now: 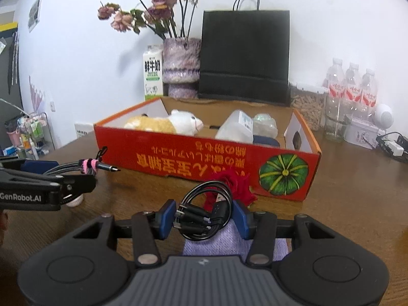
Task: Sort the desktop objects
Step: 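Carry the braided cable with the left gripper while the right carries the USB cable into the box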
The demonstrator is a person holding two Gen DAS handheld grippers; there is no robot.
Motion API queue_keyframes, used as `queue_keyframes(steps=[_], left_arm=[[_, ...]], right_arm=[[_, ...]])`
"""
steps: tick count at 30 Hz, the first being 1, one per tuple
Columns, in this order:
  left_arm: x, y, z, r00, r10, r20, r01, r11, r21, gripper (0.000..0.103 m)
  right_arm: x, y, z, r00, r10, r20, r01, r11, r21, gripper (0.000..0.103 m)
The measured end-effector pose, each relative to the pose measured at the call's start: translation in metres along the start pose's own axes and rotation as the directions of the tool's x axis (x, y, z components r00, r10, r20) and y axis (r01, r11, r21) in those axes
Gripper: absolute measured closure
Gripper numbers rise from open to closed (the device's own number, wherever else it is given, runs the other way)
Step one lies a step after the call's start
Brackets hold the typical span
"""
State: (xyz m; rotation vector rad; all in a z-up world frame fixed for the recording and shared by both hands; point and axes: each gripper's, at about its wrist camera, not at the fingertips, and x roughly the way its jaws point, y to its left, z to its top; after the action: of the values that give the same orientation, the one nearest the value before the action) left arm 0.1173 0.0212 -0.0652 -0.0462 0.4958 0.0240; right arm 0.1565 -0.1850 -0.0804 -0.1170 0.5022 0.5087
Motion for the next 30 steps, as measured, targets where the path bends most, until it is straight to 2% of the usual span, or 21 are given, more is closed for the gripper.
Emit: queue_keyframes(steps=[8, 15, 23, 30], left_arm=[[-0.010, -0.008, 0.035, 0.996, -0.031, 0.079, 0.029, 0.999, 0.020, 0.015], [-0.003, -0.013, 0.073, 0.990, -0.044, 0.136, 0.042, 0.999, 0.018, 0.015], [0.027, -0.012, 0.111, 0.985, -0.056, 0.162, 0.057, 0.998, -0.002, 0.015], [0.069, -0.008, 0.134, 0.986, -0.053, 0.156, 0.059, 0.998, -0.037, 0.015]], right_arm=[[-0.012, 0.000, 0.027, 0.997, 0.014, 0.071, -0.013, 1.000, -0.006, 0.056], [-0.009, -0.002, 0.061, 0.991, 0.005, 0.133, -0.002, 1.000, -0.028, 0.056], [0.021, -0.015, 0.100, 0.983, -0.018, 0.180, 0.019, 1.000, -0.003, 0.056], [0.063, -0.042, 0.121, 0.985, -0.064, 0.160, 0.057, 0.997, 0.047, 0.056]])
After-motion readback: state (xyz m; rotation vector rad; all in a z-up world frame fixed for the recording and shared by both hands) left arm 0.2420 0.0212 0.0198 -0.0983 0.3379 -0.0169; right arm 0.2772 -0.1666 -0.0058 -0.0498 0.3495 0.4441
